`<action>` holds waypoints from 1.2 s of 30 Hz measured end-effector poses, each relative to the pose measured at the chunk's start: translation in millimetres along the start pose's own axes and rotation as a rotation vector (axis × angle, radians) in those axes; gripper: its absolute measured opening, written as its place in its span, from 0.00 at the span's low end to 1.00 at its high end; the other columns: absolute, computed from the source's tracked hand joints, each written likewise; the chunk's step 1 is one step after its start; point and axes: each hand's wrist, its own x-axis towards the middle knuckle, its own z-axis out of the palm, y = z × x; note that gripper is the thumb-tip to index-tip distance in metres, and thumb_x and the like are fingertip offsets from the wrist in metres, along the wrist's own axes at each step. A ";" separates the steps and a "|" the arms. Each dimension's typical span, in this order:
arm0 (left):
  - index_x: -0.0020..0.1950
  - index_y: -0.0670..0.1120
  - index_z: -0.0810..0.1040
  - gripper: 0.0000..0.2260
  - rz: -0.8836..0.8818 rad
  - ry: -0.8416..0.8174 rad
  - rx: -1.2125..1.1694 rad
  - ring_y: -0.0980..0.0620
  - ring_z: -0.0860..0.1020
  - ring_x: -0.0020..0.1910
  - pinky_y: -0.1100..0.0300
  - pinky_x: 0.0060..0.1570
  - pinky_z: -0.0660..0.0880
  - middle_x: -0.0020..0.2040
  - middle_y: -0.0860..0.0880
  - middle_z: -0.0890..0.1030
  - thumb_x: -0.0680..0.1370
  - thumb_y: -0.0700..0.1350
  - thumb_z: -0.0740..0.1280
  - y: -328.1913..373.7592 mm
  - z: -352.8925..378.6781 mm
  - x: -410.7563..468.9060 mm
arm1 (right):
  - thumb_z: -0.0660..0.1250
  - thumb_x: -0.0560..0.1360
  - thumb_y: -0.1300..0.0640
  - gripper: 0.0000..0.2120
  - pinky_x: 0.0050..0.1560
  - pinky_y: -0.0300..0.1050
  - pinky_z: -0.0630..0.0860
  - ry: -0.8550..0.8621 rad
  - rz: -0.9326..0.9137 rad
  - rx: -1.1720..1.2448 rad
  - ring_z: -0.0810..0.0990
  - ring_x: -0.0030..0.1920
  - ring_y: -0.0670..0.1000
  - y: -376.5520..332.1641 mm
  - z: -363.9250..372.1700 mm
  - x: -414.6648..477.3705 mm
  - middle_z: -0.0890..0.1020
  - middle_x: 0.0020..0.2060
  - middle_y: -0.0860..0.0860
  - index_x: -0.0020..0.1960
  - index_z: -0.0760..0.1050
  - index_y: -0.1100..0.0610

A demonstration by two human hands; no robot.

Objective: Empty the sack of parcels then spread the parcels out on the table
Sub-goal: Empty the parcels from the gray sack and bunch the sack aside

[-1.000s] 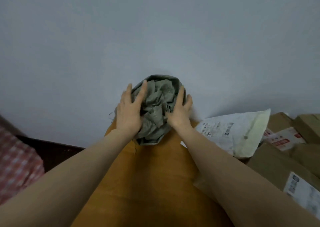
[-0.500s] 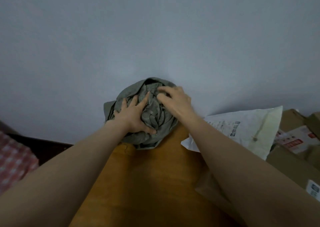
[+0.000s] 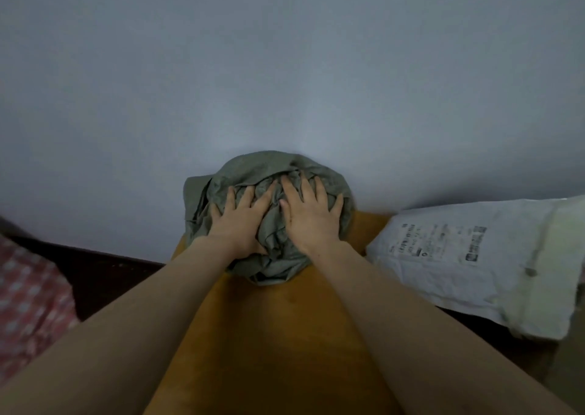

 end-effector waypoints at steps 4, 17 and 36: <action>0.74 0.60 0.32 0.54 0.023 -0.028 -0.008 0.36 0.34 0.74 0.32 0.69 0.39 0.77 0.45 0.36 0.66 0.63 0.73 2.5 5.8 -1.2 | 0.43 0.82 0.44 0.23 0.72 0.68 0.43 -0.004 0.017 -0.020 0.45 0.77 0.54 5.4 11.4 3.1 0.50 0.77 0.47 0.76 0.47 0.41; 0.73 0.55 0.27 0.63 0.152 -0.019 0.194 0.46 0.33 0.75 0.31 0.69 0.43 0.75 0.53 0.29 0.61 0.60 0.78 16.7 -24.7 20.4 | 0.52 0.82 0.50 0.22 0.75 0.60 0.39 -0.144 -0.031 0.318 0.44 0.77 0.52 21.8 -0.8 12.2 0.50 0.77 0.47 0.75 0.54 0.41; 0.72 0.54 0.24 0.61 0.083 0.000 0.225 0.48 0.31 0.75 0.33 0.71 0.43 0.74 0.51 0.27 0.65 0.57 0.76 13.8 -3.9 30.0 | 0.49 0.75 0.30 0.36 0.71 0.64 0.34 -0.282 0.037 0.099 0.31 0.75 0.50 26.8 10.7 -0.4 0.29 0.74 0.46 0.72 0.29 0.35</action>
